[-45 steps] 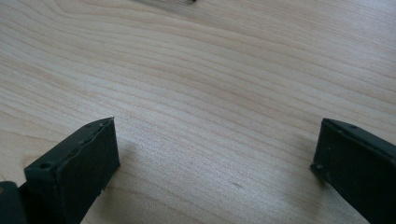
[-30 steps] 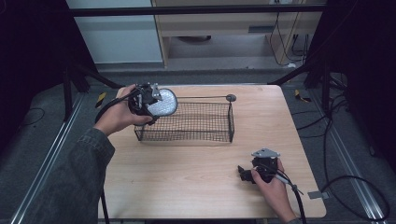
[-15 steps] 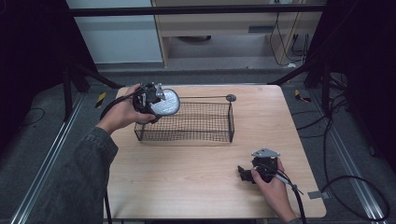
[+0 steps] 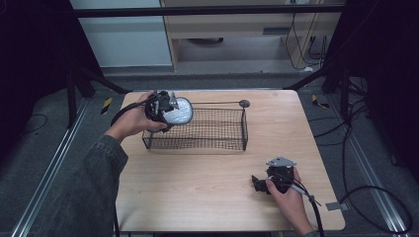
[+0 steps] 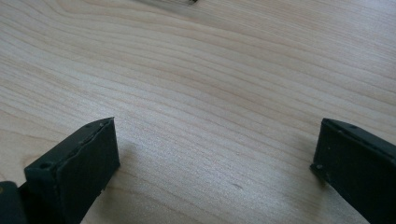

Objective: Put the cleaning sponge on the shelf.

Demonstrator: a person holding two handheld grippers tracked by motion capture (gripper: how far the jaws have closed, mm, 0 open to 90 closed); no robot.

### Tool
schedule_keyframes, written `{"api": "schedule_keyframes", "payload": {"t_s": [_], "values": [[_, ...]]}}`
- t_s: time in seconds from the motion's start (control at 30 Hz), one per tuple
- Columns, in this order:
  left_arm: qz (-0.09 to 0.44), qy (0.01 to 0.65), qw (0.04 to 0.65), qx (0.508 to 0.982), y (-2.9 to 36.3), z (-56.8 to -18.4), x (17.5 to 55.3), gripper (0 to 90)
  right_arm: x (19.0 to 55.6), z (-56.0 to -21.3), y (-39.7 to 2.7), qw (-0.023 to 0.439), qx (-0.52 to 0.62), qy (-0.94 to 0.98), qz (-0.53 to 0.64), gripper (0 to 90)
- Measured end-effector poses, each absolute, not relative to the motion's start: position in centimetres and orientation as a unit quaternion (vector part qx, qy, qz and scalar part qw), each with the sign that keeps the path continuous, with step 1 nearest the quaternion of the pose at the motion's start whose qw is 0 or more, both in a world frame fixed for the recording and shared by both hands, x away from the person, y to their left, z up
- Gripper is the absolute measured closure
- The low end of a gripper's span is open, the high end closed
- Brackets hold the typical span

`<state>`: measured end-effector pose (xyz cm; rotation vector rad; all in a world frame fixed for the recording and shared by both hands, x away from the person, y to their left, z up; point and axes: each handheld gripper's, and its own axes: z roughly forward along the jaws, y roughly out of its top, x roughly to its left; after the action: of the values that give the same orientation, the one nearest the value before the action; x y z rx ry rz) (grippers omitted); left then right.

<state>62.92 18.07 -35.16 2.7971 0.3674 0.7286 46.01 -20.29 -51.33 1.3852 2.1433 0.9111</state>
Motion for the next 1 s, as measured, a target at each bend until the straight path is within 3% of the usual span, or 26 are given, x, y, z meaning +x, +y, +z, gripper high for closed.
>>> {"api": "schedule_keyframes", "payload": {"t_s": [1.0], "values": [[0.22,0.135,0.116,0.959,17.9,-37.8,64.8,10.7,46.0,-51.3,-20.3,0.214,0.501,0.772,0.329,0.4]]}}
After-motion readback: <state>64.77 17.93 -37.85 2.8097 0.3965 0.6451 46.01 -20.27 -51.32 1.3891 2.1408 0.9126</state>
